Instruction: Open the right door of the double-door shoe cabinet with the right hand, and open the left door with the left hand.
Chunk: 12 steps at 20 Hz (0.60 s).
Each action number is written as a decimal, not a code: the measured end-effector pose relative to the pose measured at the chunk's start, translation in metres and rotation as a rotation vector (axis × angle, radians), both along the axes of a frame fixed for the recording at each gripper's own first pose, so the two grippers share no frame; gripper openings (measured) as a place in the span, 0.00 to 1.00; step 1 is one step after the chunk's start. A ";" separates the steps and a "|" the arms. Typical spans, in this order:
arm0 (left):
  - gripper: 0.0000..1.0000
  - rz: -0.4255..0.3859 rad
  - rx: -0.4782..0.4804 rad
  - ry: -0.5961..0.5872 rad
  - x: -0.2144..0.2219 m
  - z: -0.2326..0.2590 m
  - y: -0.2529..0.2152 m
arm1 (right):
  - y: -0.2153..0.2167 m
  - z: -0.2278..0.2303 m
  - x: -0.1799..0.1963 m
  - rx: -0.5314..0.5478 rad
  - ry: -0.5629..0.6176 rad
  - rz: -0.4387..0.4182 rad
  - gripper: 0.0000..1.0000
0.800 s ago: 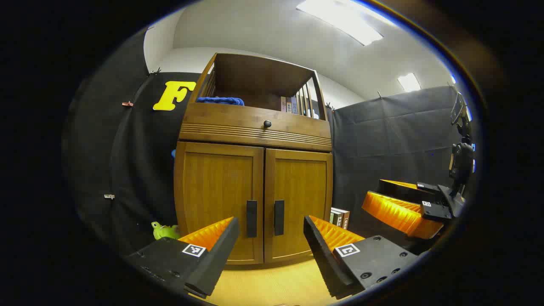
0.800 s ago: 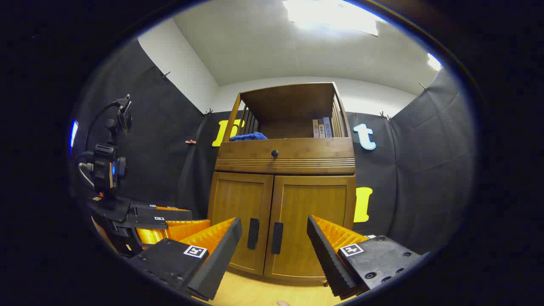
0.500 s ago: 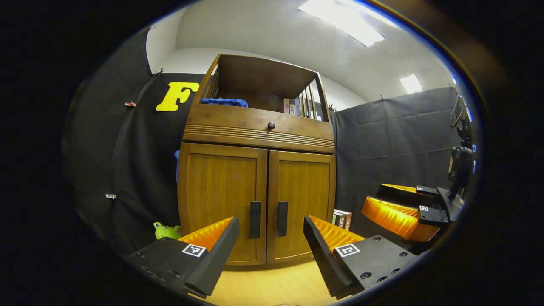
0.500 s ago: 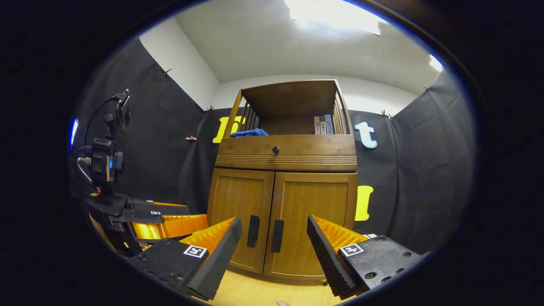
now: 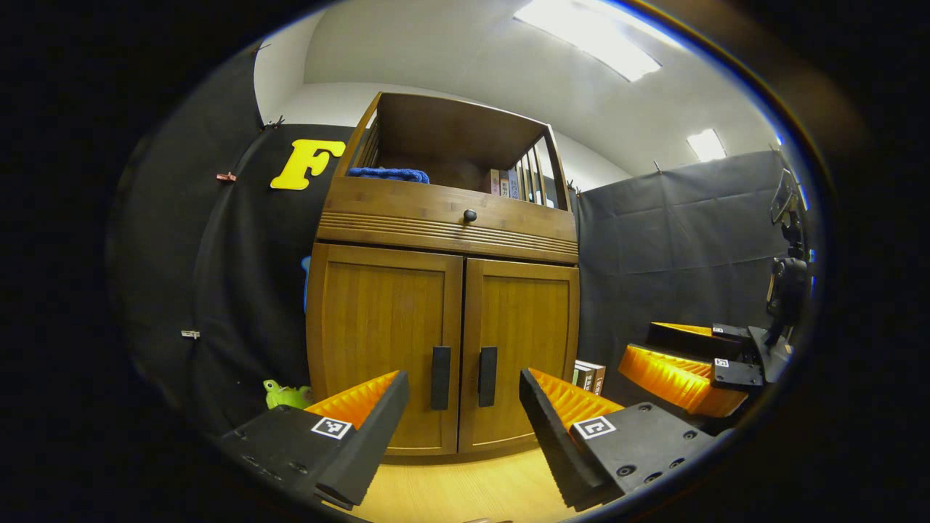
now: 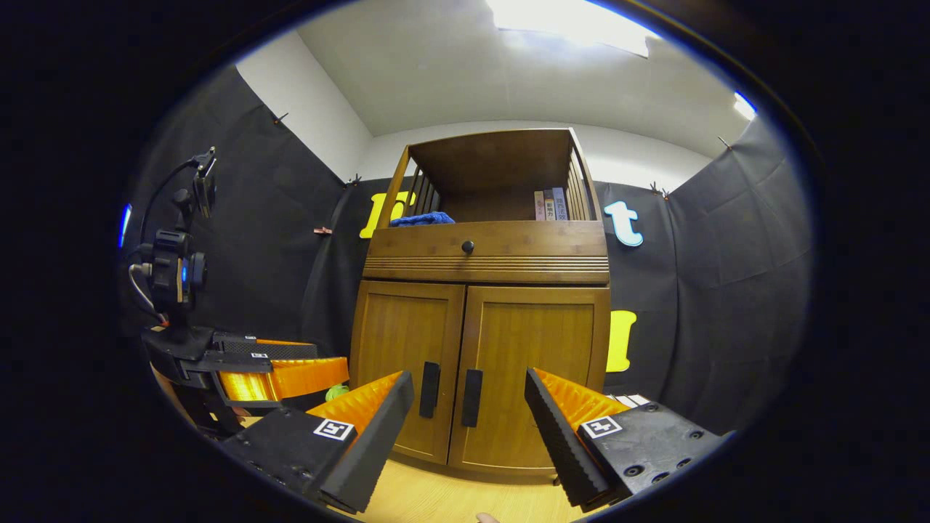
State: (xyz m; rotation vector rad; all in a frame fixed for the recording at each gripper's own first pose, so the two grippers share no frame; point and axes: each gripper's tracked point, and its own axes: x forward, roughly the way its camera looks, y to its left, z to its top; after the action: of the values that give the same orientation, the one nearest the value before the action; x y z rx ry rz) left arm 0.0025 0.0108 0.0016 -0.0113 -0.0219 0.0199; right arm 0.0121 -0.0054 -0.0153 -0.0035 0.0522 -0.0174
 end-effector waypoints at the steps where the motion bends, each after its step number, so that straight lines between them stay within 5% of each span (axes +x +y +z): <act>1: 0.95 0.000 0.002 -0.004 0.000 0.002 0.000 | -0.001 -0.001 0.001 0.000 0.003 -0.002 0.97; 12: 0.95 -0.008 0.012 -0.006 -0.007 -0.004 -0.001 | -0.005 -0.014 0.012 0.007 0.021 -0.019 0.97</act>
State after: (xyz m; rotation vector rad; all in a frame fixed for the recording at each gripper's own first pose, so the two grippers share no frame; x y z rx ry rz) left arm -0.0050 0.0096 -0.0019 0.0008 -0.0281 0.0121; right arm 0.0244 -0.0109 -0.0297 0.0042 0.0730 -0.0358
